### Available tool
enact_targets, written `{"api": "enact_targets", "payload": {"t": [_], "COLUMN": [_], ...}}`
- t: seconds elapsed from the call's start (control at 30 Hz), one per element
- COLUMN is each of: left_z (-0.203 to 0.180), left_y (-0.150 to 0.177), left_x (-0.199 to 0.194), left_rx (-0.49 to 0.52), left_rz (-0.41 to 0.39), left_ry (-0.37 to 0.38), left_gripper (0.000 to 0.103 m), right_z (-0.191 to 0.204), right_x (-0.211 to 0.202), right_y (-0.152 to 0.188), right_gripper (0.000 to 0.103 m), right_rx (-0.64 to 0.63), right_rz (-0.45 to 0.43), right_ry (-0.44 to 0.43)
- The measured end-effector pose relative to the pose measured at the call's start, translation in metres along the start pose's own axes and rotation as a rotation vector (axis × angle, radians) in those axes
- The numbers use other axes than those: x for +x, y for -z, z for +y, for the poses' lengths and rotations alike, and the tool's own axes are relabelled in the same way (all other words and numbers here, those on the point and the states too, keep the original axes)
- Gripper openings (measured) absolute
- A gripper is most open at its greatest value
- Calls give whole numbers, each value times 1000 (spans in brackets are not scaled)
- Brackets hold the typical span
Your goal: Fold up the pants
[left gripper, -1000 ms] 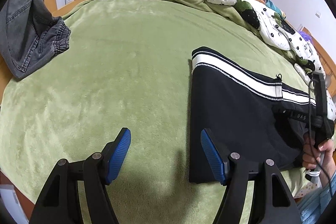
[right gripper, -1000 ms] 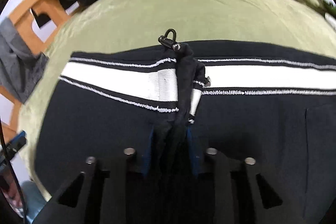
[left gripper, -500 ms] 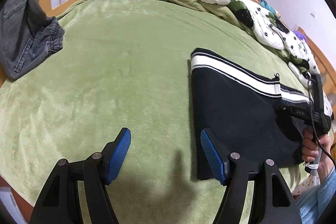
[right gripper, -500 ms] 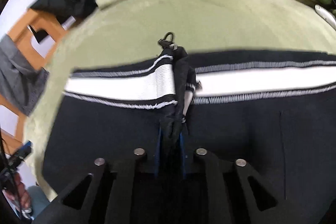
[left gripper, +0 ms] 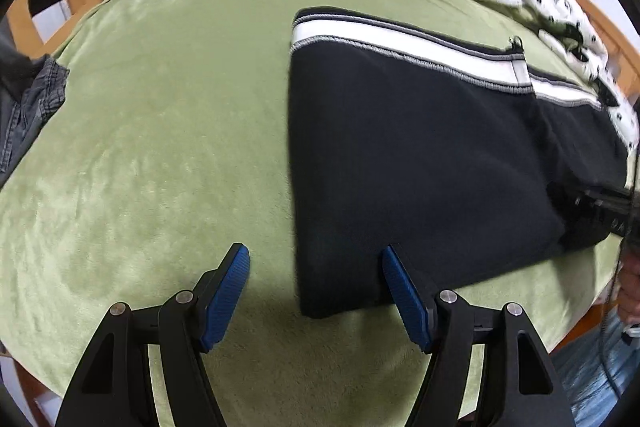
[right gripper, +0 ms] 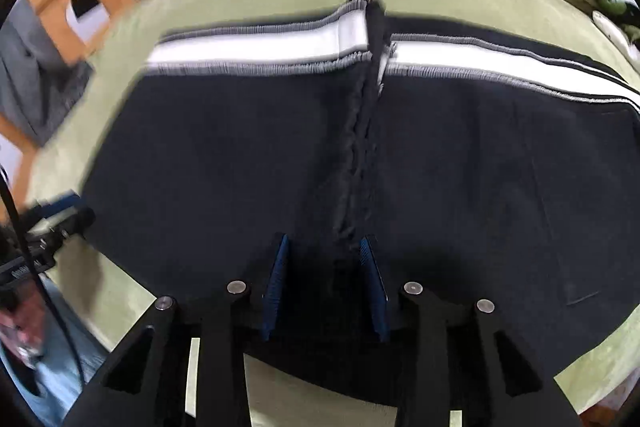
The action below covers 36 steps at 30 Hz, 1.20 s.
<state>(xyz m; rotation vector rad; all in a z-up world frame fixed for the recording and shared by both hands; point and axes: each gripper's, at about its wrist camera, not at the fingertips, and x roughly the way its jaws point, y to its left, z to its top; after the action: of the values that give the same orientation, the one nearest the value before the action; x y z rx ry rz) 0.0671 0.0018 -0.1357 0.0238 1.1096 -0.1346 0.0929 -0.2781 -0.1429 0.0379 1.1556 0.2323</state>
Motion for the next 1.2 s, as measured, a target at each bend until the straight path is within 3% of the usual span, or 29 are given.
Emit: {"api": "enact_targets", "payload": {"t": [0.07,0.2,0.27,0.4,0.5,0.6,0.73,0.83,0.93,1.0,1.1,1.2], "left_z": [-1,6,12,17,15,18,23,26,30,29,25,28], "left_y": [0,-2,-9,-31,-54,-66,-79,-85,-86,-84,-81,-78], "left_x": [-7,-25,-43,-80,-105,-119,-115,-100,-75,-55,-25,-6], "left_rx": [11,11,-6,-30,-13,-6,-26,-60,-98,-102,-65,-77], "left_rz": [-28,-97,-136,-185,-232,-263,-295,-280,-265,-246,-183,-175], "left_ry": [-12,-31,-14,46,25,14,-20,30,80,83,107,111], "left_gripper": [67,67,67,67,67,67,67,67,67,67,67,65], "right_z": [-4,-23,-32,-53,-82,-119,-162,-193,-229,-249,-276,-298], "right_x": [-9,-52,-87,-152,-193,-215,-214,-200,-164,-144,-123,-107], "right_y": [-6,-12,-17,-12,2,13,29,44,51,59,73,78], "right_gripper": [37,37,38,51,61,62,61,62,62,62,62,62], "right_rx": [26,146,151,143,161,201,238,267,334,396,495,583], "right_rz": [6,-101,-178,-307,-392,-435,-445,-443,-339,-316,-323,-350], "right_ry": [-23,-50,-13,71,131,212,291,364,296,259,225,145]}}
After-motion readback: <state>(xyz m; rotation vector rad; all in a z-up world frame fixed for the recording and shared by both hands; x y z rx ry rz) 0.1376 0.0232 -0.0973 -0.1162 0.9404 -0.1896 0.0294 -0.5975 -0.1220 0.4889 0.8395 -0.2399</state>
